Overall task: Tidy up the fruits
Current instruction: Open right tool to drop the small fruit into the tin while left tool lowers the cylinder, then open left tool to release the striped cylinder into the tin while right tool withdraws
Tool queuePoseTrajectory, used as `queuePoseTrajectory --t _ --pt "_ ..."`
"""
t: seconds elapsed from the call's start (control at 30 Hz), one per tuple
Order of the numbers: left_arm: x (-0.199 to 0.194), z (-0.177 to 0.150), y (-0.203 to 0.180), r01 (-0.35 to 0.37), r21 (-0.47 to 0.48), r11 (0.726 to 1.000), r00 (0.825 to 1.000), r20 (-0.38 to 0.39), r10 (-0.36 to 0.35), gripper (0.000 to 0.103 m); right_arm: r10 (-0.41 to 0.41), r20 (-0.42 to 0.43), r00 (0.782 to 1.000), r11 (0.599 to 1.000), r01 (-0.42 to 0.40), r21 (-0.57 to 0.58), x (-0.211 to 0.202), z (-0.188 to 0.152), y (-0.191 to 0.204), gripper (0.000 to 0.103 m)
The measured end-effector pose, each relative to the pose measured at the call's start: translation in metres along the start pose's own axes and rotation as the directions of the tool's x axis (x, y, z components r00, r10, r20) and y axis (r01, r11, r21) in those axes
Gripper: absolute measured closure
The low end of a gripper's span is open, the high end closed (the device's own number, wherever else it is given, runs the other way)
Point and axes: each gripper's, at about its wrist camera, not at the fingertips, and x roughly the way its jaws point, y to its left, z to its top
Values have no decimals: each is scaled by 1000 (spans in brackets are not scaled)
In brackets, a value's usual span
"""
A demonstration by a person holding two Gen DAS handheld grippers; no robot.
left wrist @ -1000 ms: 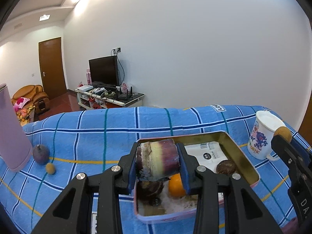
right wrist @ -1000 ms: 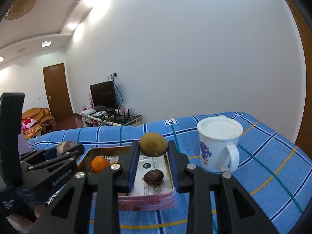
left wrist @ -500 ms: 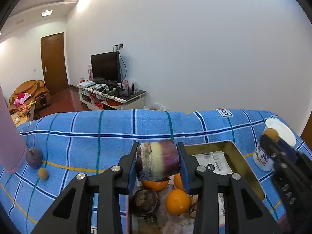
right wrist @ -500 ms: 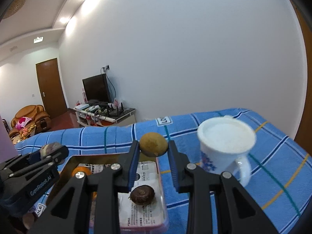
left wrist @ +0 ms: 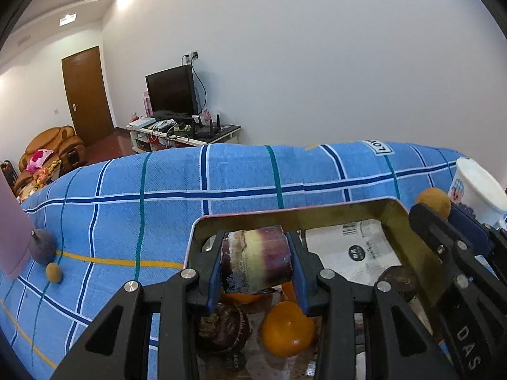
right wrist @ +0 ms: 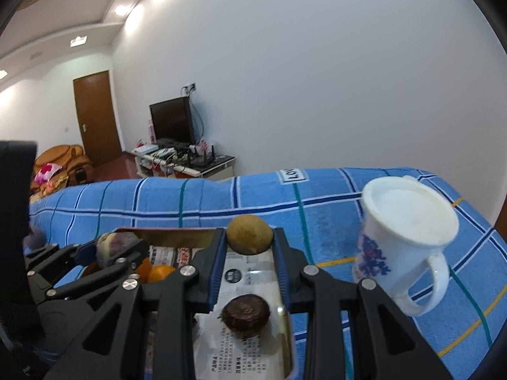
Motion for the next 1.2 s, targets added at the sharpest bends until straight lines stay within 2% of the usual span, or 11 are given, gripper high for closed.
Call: queuePoseTrajectory --t 0.53,0.77,0.83,0.87,0.9,0.97,1.07,1.2 --pt "2 -2 2 15 -1 1000 1000 -3 -15 64 54 -46 997 998 -55 -31 9 -1 6 68" --pt "0 -2 6 27 -14 1000 1000 1 -27 62 47 -44 998 999 -46 24 8 -2 -5 46" --pt "-2 -3 5 17 -5 1000 1000 11 -17 56 32 -25 999 999 -31 32 4 -2 -8 41" --pt "-5 -3 4 15 1 1000 1000 19 -15 46 24 -11 1000 999 -23 39 1 -1 -10 32" --pt "-7 -3 3 17 4 1000 1000 25 -17 33 25 1 1000 999 -25 47 -2 -1 -12 17" --pt "-15 -2 0 14 5 1000 998 53 -14 27 12 64 998 997 -17 75 -14 0 -16 5" --pt "-27 -1 -4 16 20 1000 995 97 -18 26 -35 148 988 996 23 82 -30 1 -17 2" --pt "-32 -1 -2 -5 15 1000 995 100 4 26 -111 236 966 990 85 116 -45 -2 -23 0"
